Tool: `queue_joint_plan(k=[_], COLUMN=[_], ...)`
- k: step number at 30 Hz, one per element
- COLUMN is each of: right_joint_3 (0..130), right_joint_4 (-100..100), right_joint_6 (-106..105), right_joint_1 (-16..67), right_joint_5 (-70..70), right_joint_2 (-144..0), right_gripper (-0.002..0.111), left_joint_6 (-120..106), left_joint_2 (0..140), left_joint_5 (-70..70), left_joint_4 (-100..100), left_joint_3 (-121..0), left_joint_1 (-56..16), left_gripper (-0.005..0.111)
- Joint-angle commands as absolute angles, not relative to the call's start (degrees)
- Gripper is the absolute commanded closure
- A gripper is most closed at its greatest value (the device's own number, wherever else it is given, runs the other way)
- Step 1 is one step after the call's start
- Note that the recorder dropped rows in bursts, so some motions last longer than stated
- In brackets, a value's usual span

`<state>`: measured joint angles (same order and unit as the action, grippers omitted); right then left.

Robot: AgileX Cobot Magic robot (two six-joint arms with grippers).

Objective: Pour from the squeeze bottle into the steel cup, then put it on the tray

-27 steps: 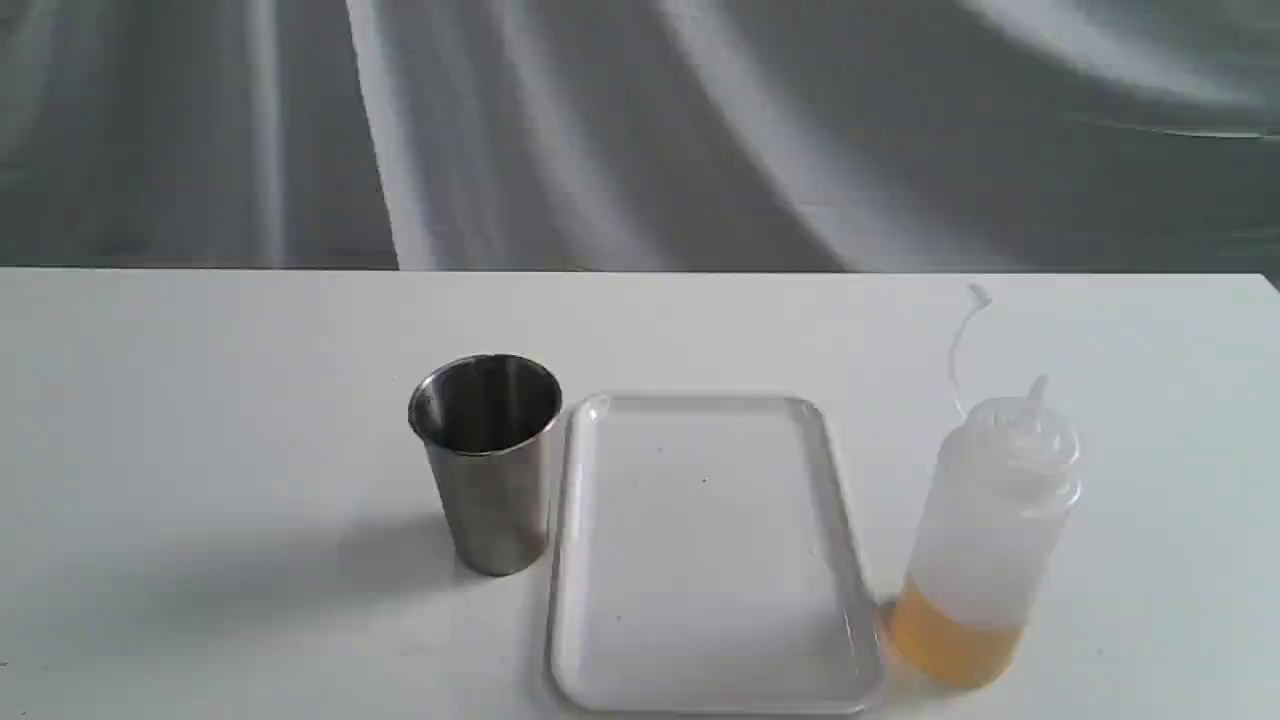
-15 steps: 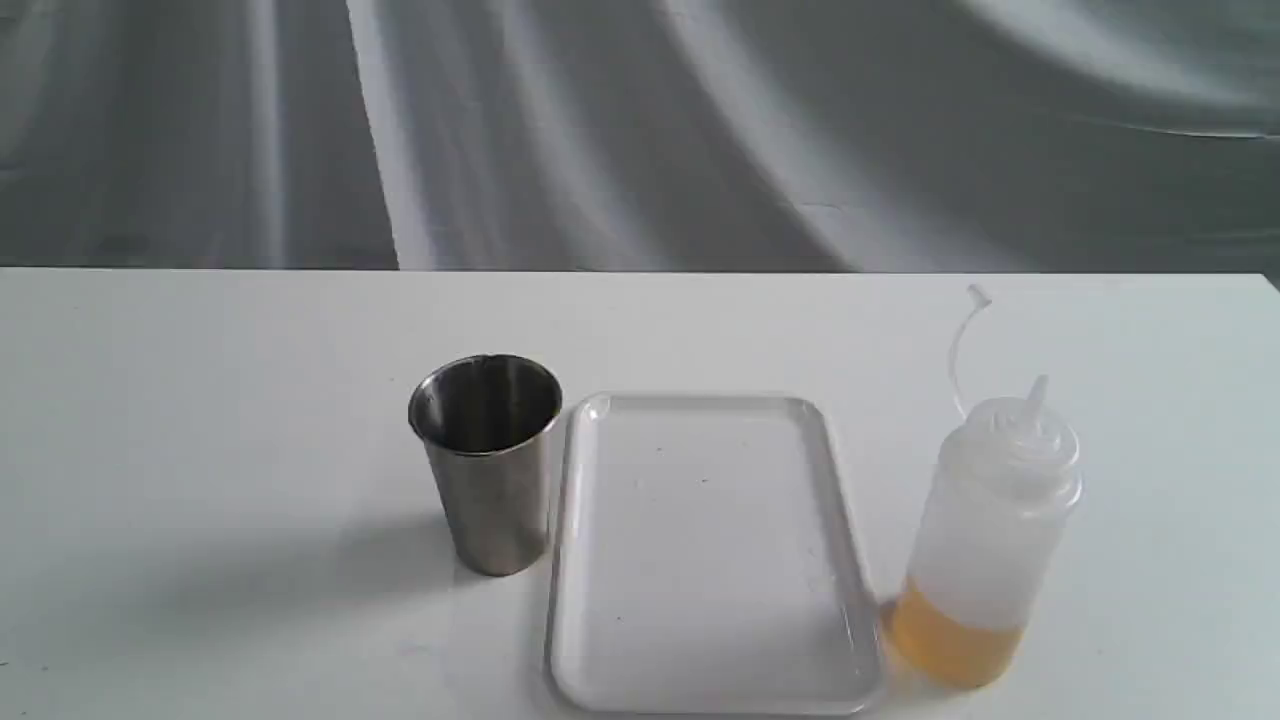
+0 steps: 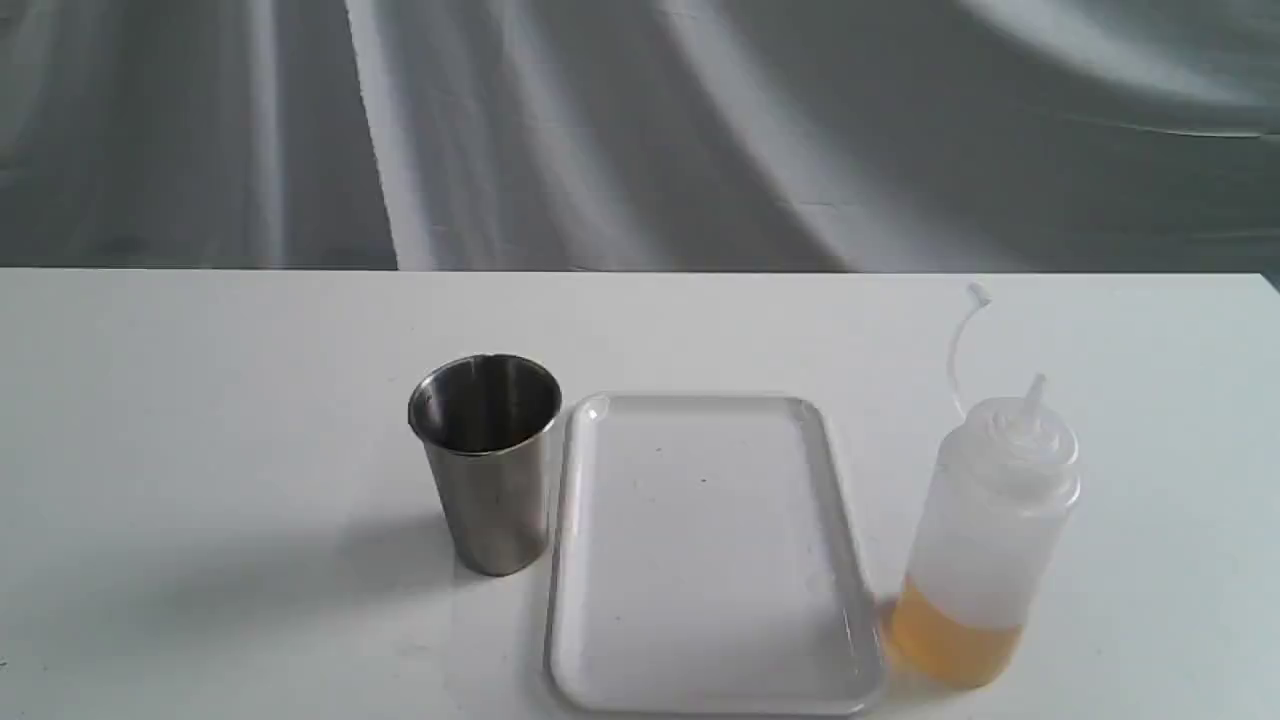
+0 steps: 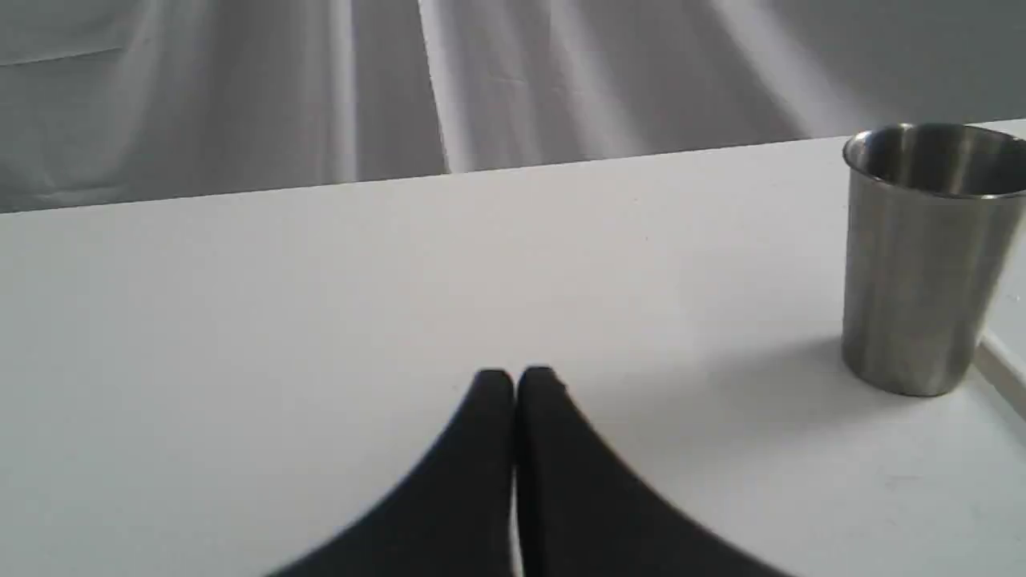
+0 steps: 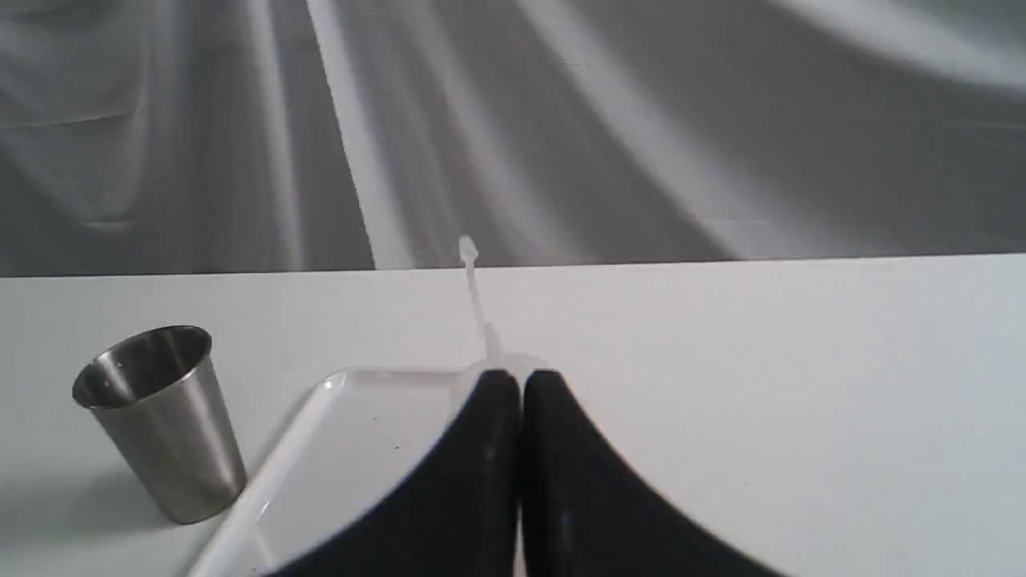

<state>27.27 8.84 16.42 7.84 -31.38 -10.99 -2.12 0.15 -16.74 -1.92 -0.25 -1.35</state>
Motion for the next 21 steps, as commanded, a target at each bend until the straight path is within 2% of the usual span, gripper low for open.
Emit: queue_joint_plan(k=[1,9,21], right_joint_3=[30.7,31.4,25.1], right_joint_4=[13.0,16.9,17.2], right_joint_6=[16.4,16.7,16.9], right_joint_1=[7.4,7.4,7.4], right_joint_5=[-31.6,-29.8,-7.9], right_joint_2=[-16.2,-21.1,-23.2], right_gripper=[0.108,0.108,0.108], left_joint_6=[-2.1,-2.1,-1.9], left_joint_2=[0.0,0.0,0.0], left_joint_5=[-16.3,-16.3,-16.3], left_joint_4=[-1.9,-1.9,-1.9], left_joint_3=[0.0,0.0,0.0], left_joint_1=[-1.3,-1.3,-1.3], left_gripper=[0.107,0.107,0.107])
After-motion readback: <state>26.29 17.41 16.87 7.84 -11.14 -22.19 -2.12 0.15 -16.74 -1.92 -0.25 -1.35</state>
